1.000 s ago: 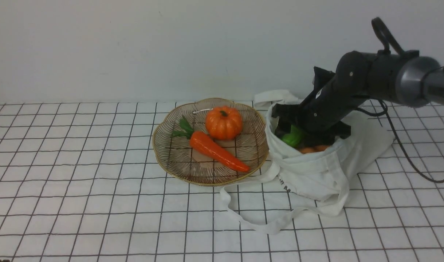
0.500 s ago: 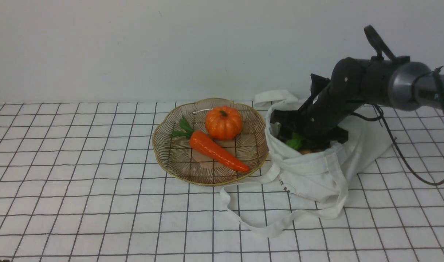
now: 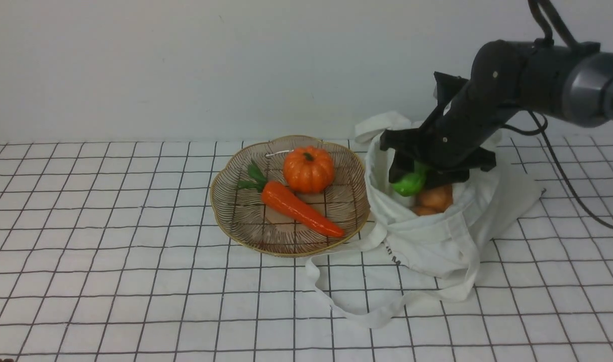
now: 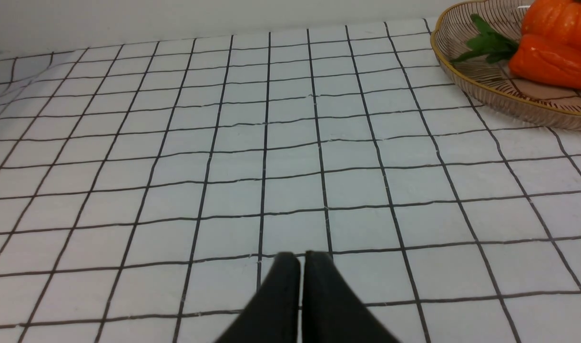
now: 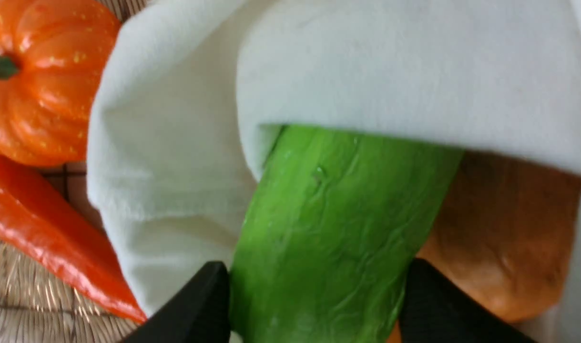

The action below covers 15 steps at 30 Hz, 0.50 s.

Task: Take vegetables from bag on white checkered tablecloth place on plate.
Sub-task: 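Take the green vegetable out of the bag and place it on the plate with the right gripper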

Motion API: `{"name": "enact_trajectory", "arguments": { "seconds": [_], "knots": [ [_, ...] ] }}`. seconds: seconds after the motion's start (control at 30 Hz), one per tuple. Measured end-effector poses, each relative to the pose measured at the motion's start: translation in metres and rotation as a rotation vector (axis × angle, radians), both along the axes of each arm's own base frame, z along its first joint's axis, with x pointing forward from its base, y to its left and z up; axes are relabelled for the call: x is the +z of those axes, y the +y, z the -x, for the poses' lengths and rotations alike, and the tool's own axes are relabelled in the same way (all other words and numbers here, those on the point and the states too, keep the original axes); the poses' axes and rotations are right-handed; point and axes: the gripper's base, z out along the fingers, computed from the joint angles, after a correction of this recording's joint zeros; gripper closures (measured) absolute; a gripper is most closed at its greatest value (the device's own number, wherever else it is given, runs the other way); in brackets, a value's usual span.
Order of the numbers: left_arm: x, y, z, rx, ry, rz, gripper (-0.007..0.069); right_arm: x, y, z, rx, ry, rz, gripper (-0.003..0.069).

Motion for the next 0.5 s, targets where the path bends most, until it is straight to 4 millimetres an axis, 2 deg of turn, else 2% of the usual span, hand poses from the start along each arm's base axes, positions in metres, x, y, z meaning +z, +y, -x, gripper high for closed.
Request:
{"name": "enact_trajectory", "arguments": {
  "seconds": [0.23, 0.5],
  "knots": [
    [0.000, 0.000, 0.000, 0.000, 0.000, 0.000, 0.0632, 0.011, -0.001, 0.012, 0.036, 0.063, 0.003, 0.0244],
    [0.000, 0.000, 0.000, 0.000, 0.000, 0.000, 0.0632, 0.016, 0.009, 0.025, 0.159, 0.157, -0.088, 0.0244]
  ]
}}
